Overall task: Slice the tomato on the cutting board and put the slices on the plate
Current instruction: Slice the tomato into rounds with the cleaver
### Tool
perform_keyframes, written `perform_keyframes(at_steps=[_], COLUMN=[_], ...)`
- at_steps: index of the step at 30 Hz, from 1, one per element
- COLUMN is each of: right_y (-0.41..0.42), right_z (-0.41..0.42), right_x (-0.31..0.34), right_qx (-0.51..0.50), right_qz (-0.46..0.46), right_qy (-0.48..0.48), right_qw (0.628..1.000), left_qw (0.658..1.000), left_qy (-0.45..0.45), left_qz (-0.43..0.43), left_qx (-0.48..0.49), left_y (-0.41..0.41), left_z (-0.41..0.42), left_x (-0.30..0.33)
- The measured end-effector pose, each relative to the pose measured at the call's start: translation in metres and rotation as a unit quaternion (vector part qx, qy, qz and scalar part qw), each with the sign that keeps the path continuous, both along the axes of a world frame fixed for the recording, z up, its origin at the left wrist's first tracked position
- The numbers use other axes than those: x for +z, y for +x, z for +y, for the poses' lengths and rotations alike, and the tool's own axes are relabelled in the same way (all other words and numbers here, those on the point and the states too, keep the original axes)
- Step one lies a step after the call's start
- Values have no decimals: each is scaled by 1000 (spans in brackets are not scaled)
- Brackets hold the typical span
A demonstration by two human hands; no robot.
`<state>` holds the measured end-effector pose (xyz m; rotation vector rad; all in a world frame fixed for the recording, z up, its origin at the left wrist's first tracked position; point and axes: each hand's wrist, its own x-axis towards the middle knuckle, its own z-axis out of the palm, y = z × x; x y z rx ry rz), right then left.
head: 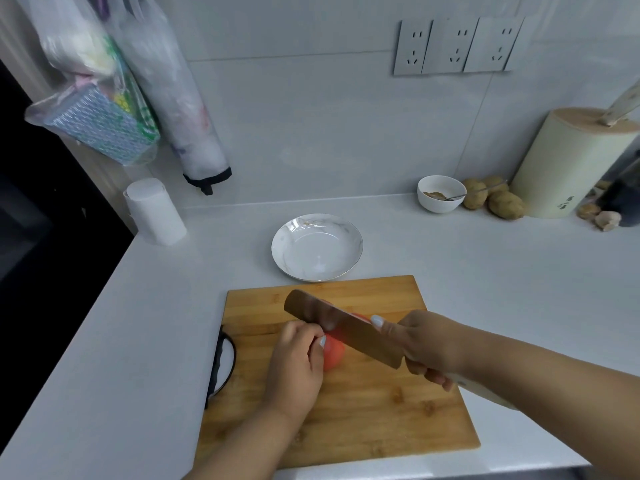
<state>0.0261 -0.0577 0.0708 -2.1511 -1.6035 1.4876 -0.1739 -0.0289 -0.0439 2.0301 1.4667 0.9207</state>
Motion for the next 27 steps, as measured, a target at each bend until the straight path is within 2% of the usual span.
perform_keyframes(at_steps=[27], right_y=[-31], right_z=[26], right_x=[-18], right_qx=[24], right_qz=[-18], right_qy=[9], right_qw=[1000], left_qw=[1000], left_qy=[15], left_qz=[-18], left_qx=[1], left_y=[1], left_z=[1], left_x=[0])
